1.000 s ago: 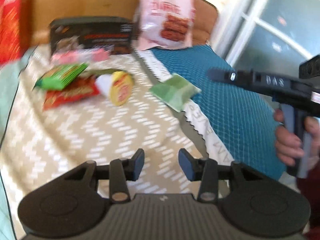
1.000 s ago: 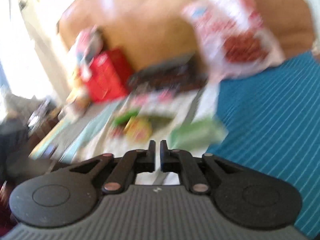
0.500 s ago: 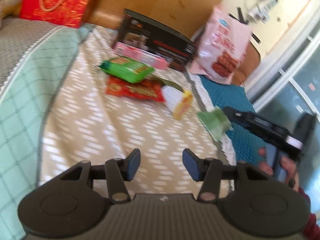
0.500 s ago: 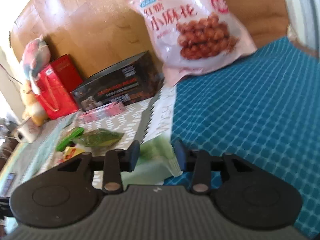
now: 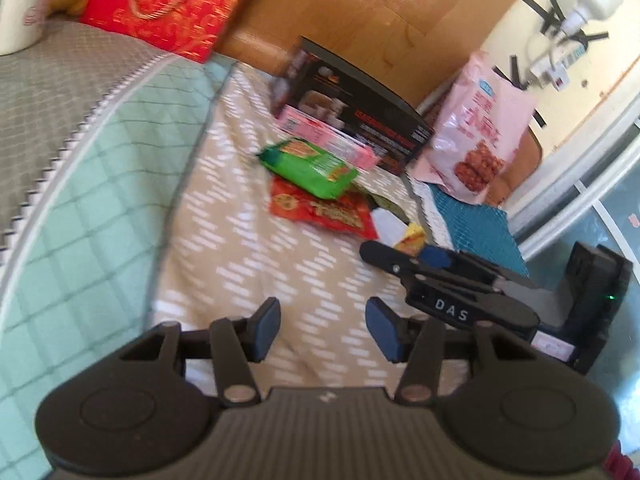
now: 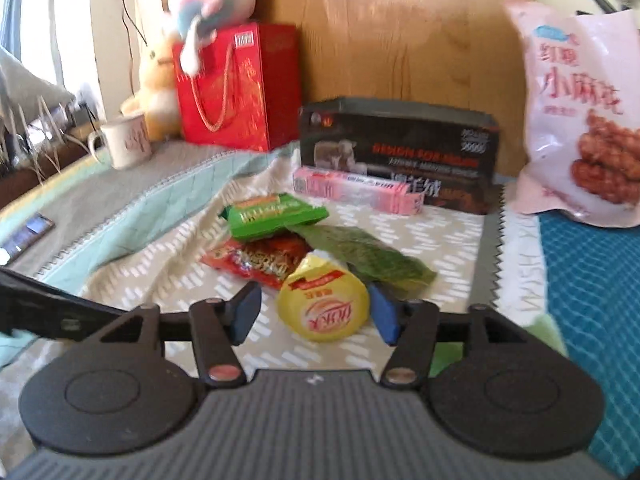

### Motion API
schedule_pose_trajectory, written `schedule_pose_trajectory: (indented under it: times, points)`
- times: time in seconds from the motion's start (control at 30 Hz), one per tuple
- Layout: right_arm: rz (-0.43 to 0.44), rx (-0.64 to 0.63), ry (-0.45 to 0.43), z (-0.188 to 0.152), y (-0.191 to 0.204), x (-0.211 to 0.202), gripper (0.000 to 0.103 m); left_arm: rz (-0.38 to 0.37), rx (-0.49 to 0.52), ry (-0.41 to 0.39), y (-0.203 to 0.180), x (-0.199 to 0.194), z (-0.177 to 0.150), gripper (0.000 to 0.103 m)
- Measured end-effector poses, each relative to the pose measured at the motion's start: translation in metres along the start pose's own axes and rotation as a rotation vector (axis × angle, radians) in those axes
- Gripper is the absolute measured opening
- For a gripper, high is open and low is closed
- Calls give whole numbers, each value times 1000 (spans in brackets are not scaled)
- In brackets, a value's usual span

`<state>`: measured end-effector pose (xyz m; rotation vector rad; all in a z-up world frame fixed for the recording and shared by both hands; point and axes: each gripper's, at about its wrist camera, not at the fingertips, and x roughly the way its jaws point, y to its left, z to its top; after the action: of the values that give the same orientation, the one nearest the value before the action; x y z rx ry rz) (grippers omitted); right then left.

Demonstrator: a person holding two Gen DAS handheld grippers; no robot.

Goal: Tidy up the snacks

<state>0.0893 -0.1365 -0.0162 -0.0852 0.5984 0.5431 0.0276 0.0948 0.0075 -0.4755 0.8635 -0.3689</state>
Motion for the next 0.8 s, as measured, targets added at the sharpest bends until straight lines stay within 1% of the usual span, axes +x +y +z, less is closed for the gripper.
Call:
schedule_pose_trajectory:
  times: [0.07,0.17,0.23,0.33,0.4,0.43,0.5,0.53,0.6,0.63,0.67,0.8]
  points:
    - [13,-12,0,-1,10,-4,49,2,-22,-13,9,-9,1,51]
    - [74,-123,-1,-13,43,-17,49,-15,-35,-31,21,-23,-1,54]
    - [134,-211,12,-21,71,-25,49,-29,-28,-42,26,-33,-6,58]
    - [219,-321,-3,-34,112,-36,49,-47,-20,-55,30,-47,-16,59]
    - [279,-369,-7,-39,135,-41,49,-45,-14,-58,32,-53,-22,60]
    - [312,-383,-1,-40,141,-43,50,-32,-9,-57,33,-56,-25,61]
    - [355,-412,5,-43,152,-43,49,7,6,-53,36,-59,-30,61]
    - [368,-415,6,-43,153,-44,50,10,4,-48,38,-59,-32,61]
    - [368,-394,18,-41,151,-43,57,-16,-19,-41,44,-59,-34,61]
    - [365,-375,27,-40,149,-42,66,-24,-28,-43,46,-60,-35,61]
    - [372,-362,32,-39,146,-41,68,-26,-32,-45,46,-62,-35,61]
    - [376,-374,29,-44,145,-46,68,-19,-22,-50,45,-65,-39,61]
